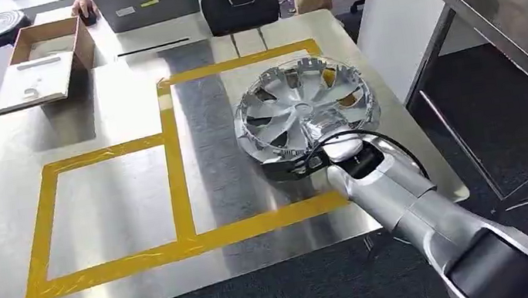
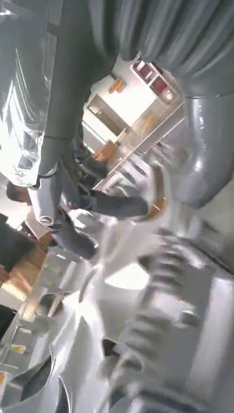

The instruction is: Take the parts from the cabinet and place them on the table.

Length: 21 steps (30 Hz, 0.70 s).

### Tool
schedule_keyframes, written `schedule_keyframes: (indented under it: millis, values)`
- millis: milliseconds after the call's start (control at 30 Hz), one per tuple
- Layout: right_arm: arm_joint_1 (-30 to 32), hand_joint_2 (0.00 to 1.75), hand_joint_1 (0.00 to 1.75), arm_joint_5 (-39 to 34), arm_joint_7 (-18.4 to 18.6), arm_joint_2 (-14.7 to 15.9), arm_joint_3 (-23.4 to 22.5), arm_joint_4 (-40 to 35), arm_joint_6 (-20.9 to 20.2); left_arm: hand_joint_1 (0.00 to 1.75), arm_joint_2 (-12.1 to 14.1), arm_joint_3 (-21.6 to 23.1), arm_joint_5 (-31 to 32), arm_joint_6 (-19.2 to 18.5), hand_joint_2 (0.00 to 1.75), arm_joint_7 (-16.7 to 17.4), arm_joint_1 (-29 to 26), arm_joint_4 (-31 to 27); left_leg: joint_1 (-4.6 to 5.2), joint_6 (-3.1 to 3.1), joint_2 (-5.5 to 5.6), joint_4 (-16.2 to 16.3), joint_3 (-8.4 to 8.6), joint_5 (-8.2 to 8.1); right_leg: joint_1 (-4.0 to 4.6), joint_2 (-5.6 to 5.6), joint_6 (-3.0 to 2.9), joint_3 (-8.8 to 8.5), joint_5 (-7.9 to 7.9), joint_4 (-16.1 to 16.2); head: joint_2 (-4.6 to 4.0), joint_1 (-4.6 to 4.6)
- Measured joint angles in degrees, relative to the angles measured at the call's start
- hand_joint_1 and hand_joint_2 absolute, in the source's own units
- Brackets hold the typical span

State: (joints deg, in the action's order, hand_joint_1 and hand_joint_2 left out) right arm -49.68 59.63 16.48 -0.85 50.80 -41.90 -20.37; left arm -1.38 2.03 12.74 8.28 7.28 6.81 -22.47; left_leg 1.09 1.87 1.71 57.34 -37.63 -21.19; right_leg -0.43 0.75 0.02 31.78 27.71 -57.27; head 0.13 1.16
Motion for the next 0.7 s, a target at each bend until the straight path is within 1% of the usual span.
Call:
schedule_keyframes:
  millis: [200,267,333,467,533,700]
  values:
    - [1.19,1.75,0.00,-0.26,-2.21,-0.04,-1.69,-2.47,-0.15,0.00,0.17,0.87,-0.72,0.31,0.00,0.42,0.13,-0.02,0.00,0.00,0.02,0.00,0.00,0.00,0.00,0.00,0.00,0.01,0.00,0.00,0.00,-0.02]
    - [1.82,1.75,0.00,-1.62,-3.79,-0.07,-2.23,-4.07,-0.46,0.00,0.37,1.40,-0.83,0.35,0.00,0.42,0.13,-0.02,-0.01,0.00,0.00,0.00,0.01,0.00,0.01,0.00,0.00,0.01,0.00,0.00,0.00,0.00]
    - [2.57,1.75,0.00,-4.16,-5.62,-0.17,-3.06,-5.83,-0.37,0.00,0.46,1.70,-0.81,0.35,0.00,0.42,0.13,-0.02,-0.02,0.00,0.00,0.00,0.01,0.00,0.02,0.00,0.00,0.01,0.00,0.00,0.00,0.00]
    - [4.72,1.75,0.00,-14.41,-10.38,-0.63,-5.22,-12.58,-0.02,0.00,0.74,2.43,-0.74,0.50,0.00,0.35,0.13,-0.04,-0.02,-0.01,-0.01,-0.01,0.01,0.00,0.04,0.00,-0.01,0.02,0.01,0.00,0.00,0.00]
    - [5.32,1.75,0.00,-17.36,-10.82,-0.83,-6.12,-15.96,0.00,0.00,0.87,2.80,-0.74,0.74,0.00,0.04,0.13,-0.04,-0.03,-0.01,0.00,-0.01,0.01,-0.01,0.04,0.00,-0.03,0.03,0.02,0.00,0.00,0.00]
    - [5.80,1.75,0.00,-18.12,-10.87,-1.03,-7.28,-20.48,0.00,0.00,0.94,3.00,-0.77,0.83,0.00,-0.09,0.11,-0.04,-0.03,-0.02,0.00,-0.03,0.01,-0.02,0.04,0.00,-0.04,0.02,0.03,0.00,0.00,0.00]
